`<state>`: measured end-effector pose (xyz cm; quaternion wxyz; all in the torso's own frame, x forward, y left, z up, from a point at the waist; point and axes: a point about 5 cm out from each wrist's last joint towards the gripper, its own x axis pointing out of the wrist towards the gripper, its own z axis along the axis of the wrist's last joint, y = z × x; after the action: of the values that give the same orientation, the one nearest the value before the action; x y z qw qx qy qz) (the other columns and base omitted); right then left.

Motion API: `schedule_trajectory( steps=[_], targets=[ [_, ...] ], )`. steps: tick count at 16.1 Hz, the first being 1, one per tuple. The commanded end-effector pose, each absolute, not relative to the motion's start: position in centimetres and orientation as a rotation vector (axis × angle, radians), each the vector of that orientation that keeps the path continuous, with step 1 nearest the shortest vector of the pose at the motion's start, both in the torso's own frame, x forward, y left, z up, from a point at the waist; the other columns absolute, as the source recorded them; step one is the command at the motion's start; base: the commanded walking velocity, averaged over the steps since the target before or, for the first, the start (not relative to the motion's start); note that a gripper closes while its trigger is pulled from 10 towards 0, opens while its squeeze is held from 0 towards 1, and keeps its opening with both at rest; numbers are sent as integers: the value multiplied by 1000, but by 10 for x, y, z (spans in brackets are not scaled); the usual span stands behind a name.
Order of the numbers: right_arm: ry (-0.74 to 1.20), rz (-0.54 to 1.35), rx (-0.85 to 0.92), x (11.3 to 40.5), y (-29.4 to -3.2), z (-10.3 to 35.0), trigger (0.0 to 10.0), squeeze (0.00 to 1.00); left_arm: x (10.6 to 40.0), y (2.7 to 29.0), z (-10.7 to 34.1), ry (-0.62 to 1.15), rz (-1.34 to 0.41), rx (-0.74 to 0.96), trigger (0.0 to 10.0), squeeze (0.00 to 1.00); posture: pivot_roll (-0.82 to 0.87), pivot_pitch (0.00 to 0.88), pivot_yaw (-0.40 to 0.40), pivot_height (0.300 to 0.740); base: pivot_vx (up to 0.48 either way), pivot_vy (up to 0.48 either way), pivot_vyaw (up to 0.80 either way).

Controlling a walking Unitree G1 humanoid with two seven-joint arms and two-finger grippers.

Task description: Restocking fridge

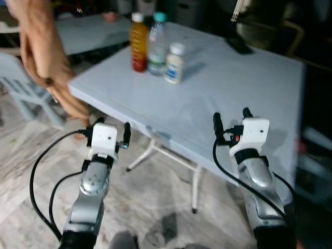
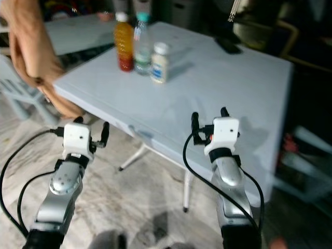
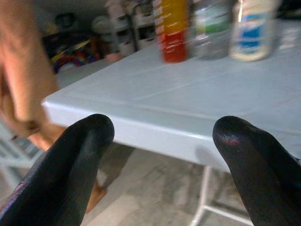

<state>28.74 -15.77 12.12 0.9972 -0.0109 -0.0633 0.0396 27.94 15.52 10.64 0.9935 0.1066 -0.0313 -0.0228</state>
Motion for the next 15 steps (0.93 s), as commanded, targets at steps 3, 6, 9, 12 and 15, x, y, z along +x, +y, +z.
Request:
schedule_trajectory(
  steps=[3,6,9,12,15],
  targets=[
    [-149,95,-17,290,-152,126,10000,0,281,159,108,-73,-34,234,10000,0,66,84,-62,740,351,328,0],
    [-151,95,-18,291,-152,126,10000,0,281,154,110,-96,-56,256,10000,0,64,81,-62,740,352,325,0],
    [-152,93,-25,292,-151,126,10000,0,281,151,110,-95,-69,248,10000,0,65,81,-61,740,418,85,0],
    [-150,90,-30,291,-152,125,10000,0,281,150,109,-94,-73,242,10000,0,66,83,-61,740,424,0,0],
    [-146,85,-36,291,-152,124,10000,0,280,148,109,-97,-79,244,10000,0,66,84,-61,740,241,0,0]
  ],
)
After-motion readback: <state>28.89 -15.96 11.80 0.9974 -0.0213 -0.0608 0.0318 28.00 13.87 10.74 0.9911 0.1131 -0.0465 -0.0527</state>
